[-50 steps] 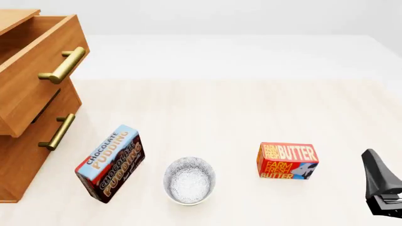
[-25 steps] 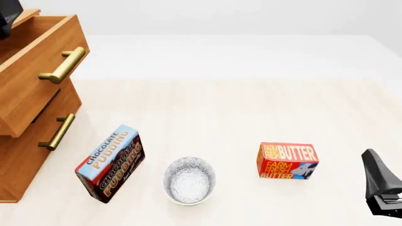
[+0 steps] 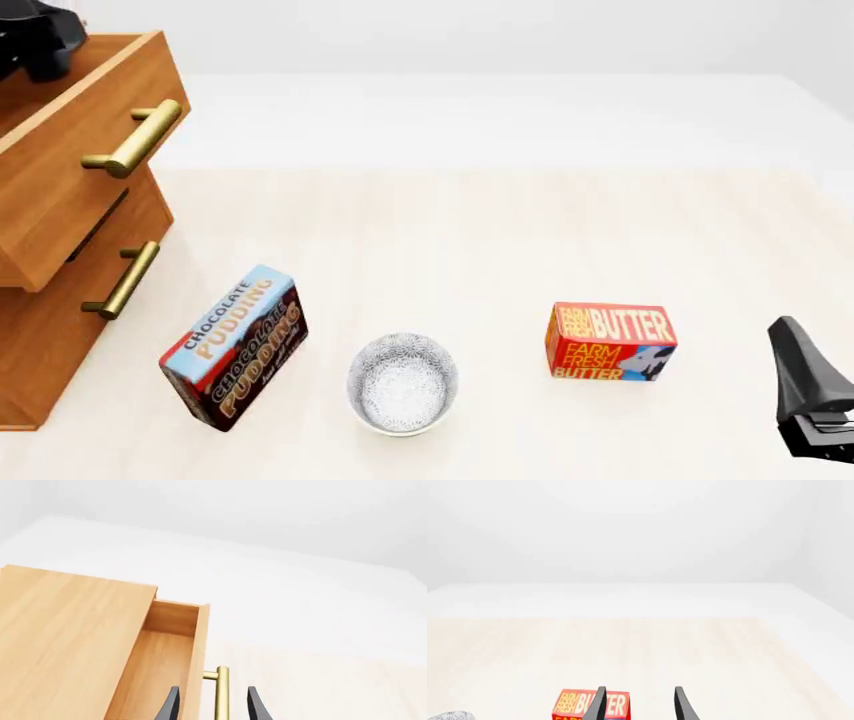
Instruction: Put the bowl in the top drawer of the cabinet.
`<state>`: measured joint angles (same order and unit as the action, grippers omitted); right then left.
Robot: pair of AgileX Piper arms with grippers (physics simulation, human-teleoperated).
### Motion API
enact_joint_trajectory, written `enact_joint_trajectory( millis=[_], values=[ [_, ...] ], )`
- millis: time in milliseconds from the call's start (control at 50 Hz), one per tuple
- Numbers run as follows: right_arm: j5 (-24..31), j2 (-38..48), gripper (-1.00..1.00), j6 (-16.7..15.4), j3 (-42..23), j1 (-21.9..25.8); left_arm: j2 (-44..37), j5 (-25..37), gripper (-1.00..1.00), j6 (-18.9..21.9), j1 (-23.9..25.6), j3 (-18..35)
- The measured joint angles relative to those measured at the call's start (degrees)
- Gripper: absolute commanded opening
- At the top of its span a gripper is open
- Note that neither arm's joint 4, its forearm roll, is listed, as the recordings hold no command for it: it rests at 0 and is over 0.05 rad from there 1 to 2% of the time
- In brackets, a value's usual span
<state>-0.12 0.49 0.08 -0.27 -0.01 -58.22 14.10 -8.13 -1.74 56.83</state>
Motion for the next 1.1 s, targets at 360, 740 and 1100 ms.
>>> enact_joint_trajectory(
  millis=[360,740,1100],
  values=[
    [0.0,0.0,1.0,0.0,0.0,0.0,-3.8,-0.7,1.0,-3.2,-1.6,-0.2],
    [0.0,0.0,1.0,0.0,0.0,0.0,-7.1,-1.4,1.0,-6.4,-1.2,-1.4],
    [0.0,0.0,1.0,0.0,0.0,0.0,-8.6,-2.0,1.0,-9.0,0.5,-1.7]
  ],
)
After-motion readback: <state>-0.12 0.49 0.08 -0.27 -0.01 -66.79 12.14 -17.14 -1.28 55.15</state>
